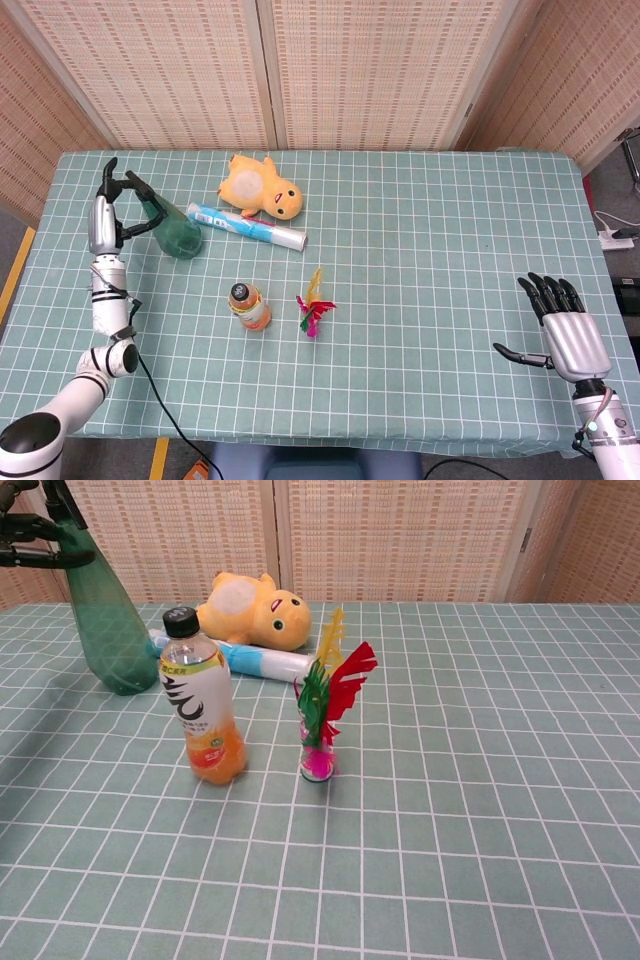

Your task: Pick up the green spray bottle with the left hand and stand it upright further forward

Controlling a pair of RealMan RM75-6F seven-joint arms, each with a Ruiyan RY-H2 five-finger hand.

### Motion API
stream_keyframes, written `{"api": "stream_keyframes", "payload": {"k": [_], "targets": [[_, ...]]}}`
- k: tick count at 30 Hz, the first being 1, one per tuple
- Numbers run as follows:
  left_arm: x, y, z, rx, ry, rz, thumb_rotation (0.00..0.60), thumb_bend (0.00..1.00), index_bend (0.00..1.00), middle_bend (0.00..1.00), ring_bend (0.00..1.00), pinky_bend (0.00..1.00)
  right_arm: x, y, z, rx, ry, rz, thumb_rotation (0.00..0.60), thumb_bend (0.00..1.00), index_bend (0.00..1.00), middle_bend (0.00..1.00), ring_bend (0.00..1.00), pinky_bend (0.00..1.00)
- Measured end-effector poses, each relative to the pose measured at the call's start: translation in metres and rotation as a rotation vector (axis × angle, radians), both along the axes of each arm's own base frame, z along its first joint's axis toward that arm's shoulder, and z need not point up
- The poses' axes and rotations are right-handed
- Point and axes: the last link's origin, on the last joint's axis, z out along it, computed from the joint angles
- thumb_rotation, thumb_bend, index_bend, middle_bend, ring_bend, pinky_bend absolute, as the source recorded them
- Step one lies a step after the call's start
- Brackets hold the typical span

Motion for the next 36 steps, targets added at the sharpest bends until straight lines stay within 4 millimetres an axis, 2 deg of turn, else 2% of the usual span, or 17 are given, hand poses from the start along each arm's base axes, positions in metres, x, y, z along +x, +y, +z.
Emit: {"api": "stream_keyframes", "payload": {"k": [3, 8, 10, 20, 22, 26, 29, 31, 33, 36], "targets": [[0.000, -0.003, 0.002, -0.008, 0.012, 0.000, 0.600, 0.09, 0.00, 0.31, 0.21, 0.10, 0.000, 0.000, 0.000, -0.001, -0.006, 0.003, 0.419, 0.00, 0.04, 0.03, 0.00, 0.00], [-0.003, -0.010, 0.002, -0.041, 0.034, 0.009, 0.600, 0.08, 0.00, 0.14, 0.14, 0.08, 0.000, 0.000, 0.000, -0.005, -0.013, 0.009, 0.429, 0.00, 0.04, 0.04, 0.00, 0.00], [-0.004, -0.013, 0.003, -0.053, 0.041, 0.015, 0.600, 0.07, 0.00, 0.11, 0.12, 0.07, 0.000, 0.001, 0.001, -0.005, -0.019, 0.011, 0.429, 0.00, 0.04, 0.03, 0.00, 0.00], [-0.004, -0.032, 0.020, -0.061, 0.086, 0.006, 0.600, 0.06, 0.00, 0.11, 0.12, 0.06, -0.001, 0.001, 0.001, 0.001, -0.034, 0.020, 0.432, 0.00, 0.04, 0.03, 0.00, 0.00], [-0.005, -0.036, 0.026, -0.055, 0.099, 0.005, 0.600, 0.10, 0.00, 0.12, 0.12, 0.06, -0.001, 0.001, 0.001, 0.001, -0.035, 0.021, 0.434, 0.00, 0.04, 0.03, 0.00, 0.00], [-0.010, -0.047, 0.039, -0.045, 0.181, 0.014, 0.600, 0.25, 0.00, 0.15, 0.11, 0.08, -0.001, 0.001, 0.002, 0.002, -0.050, 0.025, 0.434, 0.00, 0.04, 0.03, 0.00, 0.00], [-0.018, -0.059, 0.053, -0.049, 0.301, 0.039, 0.600, 0.26, 0.00, 0.19, 0.12, 0.10, -0.001, 0.002, 0.003, 0.005, -0.062, 0.032, 0.436, 0.00, 0.04, 0.03, 0.00, 0.00], [-0.020, -0.069, 0.060, -0.069, 0.375, 0.056, 0.600, 0.26, 0.01, 0.20, 0.14, 0.14, -0.002, 0.003, 0.004, 0.007, -0.067, 0.037, 0.438, 0.00, 0.04, 0.03, 0.00, 0.00], [-0.021, -0.082, 0.069, -0.118, 0.471, 0.067, 0.600, 0.27, 0.05, 0.19, 0.13, 0.20, -0.002, 0.003, 0.004, 0.008, -0.066, 0.038, 0.443, 0.00, 0.04, 0.03, 0.00, 0.00], [-0.023, -0.104, 0.084, -0.225, 0.659, 0.068, 0.600, 0.28, 0.20, 0.17, 0.12, 0.23, -0.002, 0.003, 0.003, 0.009, -0.055, 0.037, 0.481, 0.00, 0.04, 0.03, 0.00, 0.00]]}}
